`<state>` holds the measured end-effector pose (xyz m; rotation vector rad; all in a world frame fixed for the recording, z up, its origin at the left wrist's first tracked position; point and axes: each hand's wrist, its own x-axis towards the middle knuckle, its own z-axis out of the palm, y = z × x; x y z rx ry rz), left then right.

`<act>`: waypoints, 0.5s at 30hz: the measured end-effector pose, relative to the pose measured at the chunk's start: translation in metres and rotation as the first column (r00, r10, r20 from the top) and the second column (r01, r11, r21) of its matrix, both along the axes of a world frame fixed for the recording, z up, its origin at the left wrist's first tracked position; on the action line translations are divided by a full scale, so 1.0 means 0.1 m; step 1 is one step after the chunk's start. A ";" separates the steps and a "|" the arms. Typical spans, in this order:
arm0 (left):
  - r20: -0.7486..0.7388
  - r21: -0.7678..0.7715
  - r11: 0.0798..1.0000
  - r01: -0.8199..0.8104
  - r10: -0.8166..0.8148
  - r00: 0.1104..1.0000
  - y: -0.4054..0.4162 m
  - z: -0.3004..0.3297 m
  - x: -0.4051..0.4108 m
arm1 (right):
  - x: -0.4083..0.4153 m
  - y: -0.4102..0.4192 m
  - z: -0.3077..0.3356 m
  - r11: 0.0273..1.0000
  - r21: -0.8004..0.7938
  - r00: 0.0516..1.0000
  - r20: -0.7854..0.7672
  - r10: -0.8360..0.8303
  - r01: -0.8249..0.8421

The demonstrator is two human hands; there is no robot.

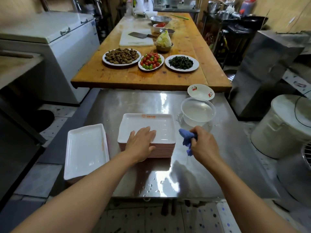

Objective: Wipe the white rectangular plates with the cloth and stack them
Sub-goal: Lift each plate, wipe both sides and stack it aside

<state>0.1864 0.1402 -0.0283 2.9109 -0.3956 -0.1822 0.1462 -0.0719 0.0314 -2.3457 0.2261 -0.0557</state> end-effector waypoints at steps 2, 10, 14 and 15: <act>0.027 0.035 0.999 0.001 -0.002 1.000 0.01 -0.04 0.00 | -0.03 -0.01 -0.02 0.999 0.019 0.999 -0.037 -0.026 0.027; 0.262 0.003 1.000 0.017 -0.017 0.965 -0.02 0.09 -0.15 | -0.14 0.01 -0.01 0.994 0.099 0.996 -0.072 -0.045 0.052; 0.315 -0.055 0.998 0.042 -0.022 0.949 0.04 0.27 -0.17 | -0.18 0.00 0.07 0.969 0.234 0.997 -0.013 -0.080 0.081; 0.344 -0.047 0.998 0.052 -0.032 0.938 0.05 0.36 -0.17 | -0.19 0.00 0.09 0.963 0.254 0.996 -0.010 -0.090 0.090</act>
